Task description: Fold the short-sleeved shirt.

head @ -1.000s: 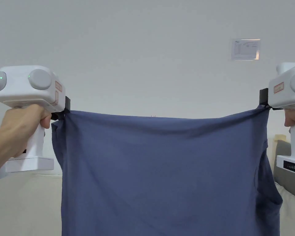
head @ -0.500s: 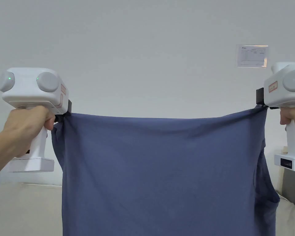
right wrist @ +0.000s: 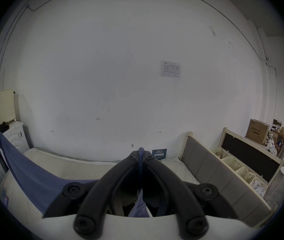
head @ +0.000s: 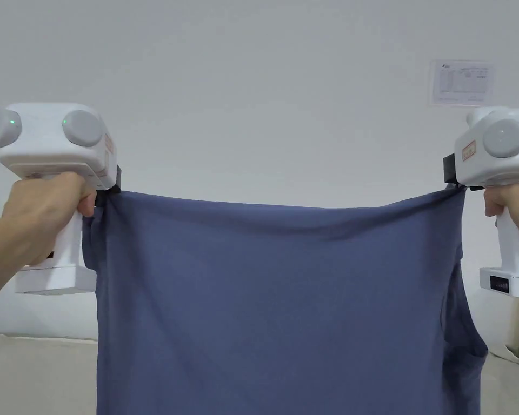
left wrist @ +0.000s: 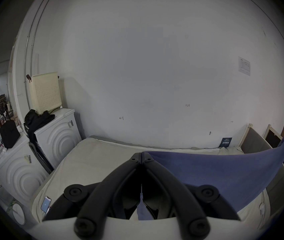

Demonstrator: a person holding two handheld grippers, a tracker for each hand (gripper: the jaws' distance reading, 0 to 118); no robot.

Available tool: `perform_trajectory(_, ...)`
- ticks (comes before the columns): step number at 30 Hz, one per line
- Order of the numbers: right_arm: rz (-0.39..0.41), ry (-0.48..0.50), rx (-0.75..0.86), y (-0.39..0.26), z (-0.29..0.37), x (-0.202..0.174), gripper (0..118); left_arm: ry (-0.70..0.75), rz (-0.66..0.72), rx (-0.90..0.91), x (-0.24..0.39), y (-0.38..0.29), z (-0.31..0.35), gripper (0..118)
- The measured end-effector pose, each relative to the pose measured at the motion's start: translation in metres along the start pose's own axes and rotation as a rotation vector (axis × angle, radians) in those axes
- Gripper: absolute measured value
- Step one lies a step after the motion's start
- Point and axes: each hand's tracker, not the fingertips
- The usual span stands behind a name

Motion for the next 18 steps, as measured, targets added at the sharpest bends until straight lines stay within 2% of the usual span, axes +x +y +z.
perform_trajectory(1,-0.005,-0.005,0.004,-0.002,-0.007,-0.003,4,-0.011,0.031,0.024,-0.001,-0.001,-0.006,0)
perform_trajectory(8,0.006,0.002,-0.016,-0.020,-0.047,-0.024,4,0.038,-0.024,-0.002,0.003,-0.023,-0.059,0)
perform_trajectory(12,0.050,0.017,-0.089,-0.062,-0.060,-0.032,4,0.044,-0.096,-0.055,0.000,-0.063,-0.081,0)
perform_trajectory(13,0.058,0.020,-0.114,-0.077,-0.063,-0.033,4,0.011,-0.084,-0.070,0.004,-0.041,-0.066,0)
perform_trajectory(16,0.081,0.029,-0.191,-0.125,-0.067,-0.033,4,0.010,-0.134,-0.133,0.004,-0.046,-0.066,0)
perform_trajectory(18,0.048,0.042,-0.217,-0.159,-0.063,-0.031,4,0.002,-0.123,-0.161,-0.013,-0.112,-0.090,0)
